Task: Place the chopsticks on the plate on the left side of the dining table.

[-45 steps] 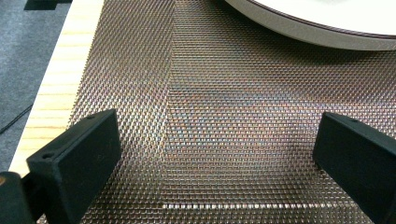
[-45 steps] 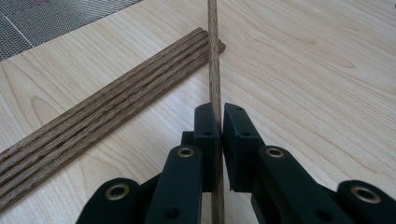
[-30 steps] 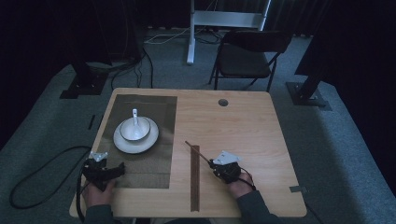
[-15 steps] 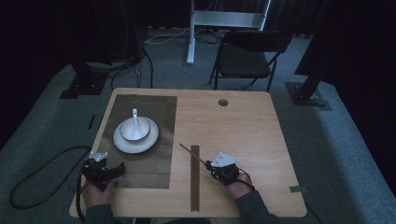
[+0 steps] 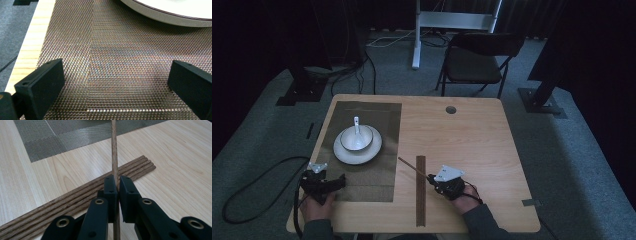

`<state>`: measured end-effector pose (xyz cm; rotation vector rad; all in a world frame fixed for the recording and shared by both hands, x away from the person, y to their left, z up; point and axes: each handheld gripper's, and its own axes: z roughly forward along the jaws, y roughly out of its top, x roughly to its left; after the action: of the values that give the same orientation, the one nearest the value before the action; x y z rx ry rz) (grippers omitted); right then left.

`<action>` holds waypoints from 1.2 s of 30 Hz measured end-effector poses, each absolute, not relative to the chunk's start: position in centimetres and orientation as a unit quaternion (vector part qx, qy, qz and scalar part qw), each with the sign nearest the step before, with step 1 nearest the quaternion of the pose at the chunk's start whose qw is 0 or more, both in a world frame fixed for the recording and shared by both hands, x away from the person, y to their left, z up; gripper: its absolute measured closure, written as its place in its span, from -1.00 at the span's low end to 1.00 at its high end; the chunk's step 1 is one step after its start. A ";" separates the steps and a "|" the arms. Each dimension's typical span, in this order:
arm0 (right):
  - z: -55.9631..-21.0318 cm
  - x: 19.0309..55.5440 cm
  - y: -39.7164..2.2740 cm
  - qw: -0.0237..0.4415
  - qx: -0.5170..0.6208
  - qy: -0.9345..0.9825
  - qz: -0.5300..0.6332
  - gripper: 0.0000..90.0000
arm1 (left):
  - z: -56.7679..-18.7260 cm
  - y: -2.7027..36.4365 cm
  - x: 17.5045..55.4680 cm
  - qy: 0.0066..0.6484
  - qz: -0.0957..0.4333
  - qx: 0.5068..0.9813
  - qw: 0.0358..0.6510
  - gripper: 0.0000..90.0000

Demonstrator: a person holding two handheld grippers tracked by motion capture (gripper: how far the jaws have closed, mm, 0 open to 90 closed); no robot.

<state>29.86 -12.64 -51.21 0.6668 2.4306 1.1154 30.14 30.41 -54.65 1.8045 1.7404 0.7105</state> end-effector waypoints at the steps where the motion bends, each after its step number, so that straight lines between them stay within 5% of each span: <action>1: -51.2 29.8 -12.6 0.191 0.237 0.866 0.398 0.88 | -54.7 30.4 30.1 0.644 0.263 0.668 0.265 -0.97; 36: -49.7 31.0 -11.4 0.186 0.192 0.882 0.388 0.88 | -54.6 30.4 30.1 0.644 0.263 0.668 0.265 -0.97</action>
<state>31.02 -11.41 -49.73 0.5403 2.4848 1.0942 30.14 30.41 -54.65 1.8045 1.7405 0.7103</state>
